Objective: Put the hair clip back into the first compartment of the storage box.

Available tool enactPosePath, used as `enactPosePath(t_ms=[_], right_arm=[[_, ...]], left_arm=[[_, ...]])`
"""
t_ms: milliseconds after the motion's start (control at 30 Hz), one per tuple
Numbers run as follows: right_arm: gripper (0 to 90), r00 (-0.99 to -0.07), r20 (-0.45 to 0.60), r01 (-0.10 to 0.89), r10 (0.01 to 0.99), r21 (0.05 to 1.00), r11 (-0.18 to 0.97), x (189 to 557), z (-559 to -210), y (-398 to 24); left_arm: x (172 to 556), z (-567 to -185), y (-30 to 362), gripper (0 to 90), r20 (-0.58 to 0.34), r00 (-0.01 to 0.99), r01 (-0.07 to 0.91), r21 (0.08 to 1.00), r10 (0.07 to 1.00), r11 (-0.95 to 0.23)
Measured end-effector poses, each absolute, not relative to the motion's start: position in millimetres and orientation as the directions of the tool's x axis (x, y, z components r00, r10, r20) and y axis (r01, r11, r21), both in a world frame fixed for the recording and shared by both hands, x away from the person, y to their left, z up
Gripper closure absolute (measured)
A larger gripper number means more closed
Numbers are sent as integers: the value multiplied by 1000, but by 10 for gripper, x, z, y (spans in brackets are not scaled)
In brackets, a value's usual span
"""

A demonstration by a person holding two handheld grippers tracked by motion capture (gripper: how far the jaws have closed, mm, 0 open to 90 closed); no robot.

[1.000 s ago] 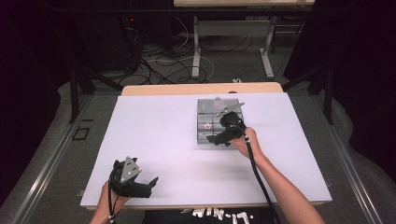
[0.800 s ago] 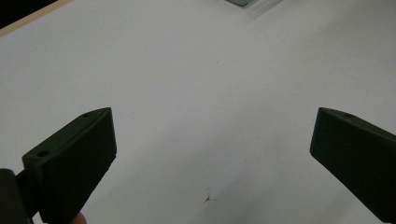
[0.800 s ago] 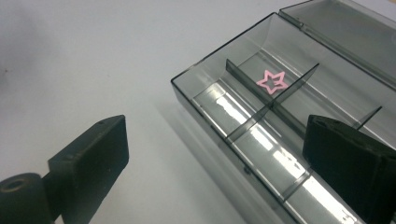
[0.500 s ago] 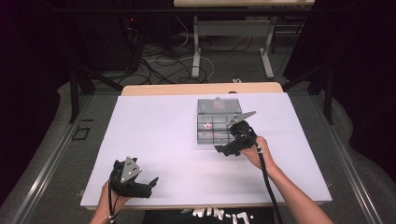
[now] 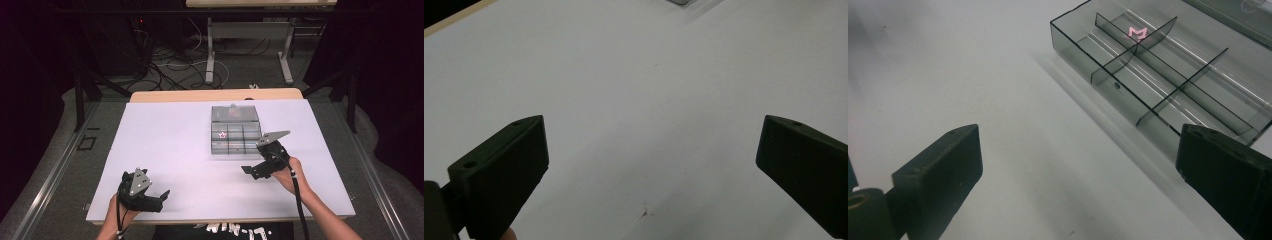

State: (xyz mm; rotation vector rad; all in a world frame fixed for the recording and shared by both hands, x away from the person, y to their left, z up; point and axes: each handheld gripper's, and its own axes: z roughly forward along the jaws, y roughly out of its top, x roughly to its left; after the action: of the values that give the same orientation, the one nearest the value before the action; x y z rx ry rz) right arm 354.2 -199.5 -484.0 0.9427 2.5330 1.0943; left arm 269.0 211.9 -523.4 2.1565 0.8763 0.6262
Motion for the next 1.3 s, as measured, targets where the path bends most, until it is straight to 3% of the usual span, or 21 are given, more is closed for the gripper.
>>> enactPosePath(t_ms=[1300], right_arm=[[24,-698,25,500,715,732,463,2707,-5185,-2747]], left_arm=[[2697,-5253,2101,4,156,664,398,755,732,-521]])
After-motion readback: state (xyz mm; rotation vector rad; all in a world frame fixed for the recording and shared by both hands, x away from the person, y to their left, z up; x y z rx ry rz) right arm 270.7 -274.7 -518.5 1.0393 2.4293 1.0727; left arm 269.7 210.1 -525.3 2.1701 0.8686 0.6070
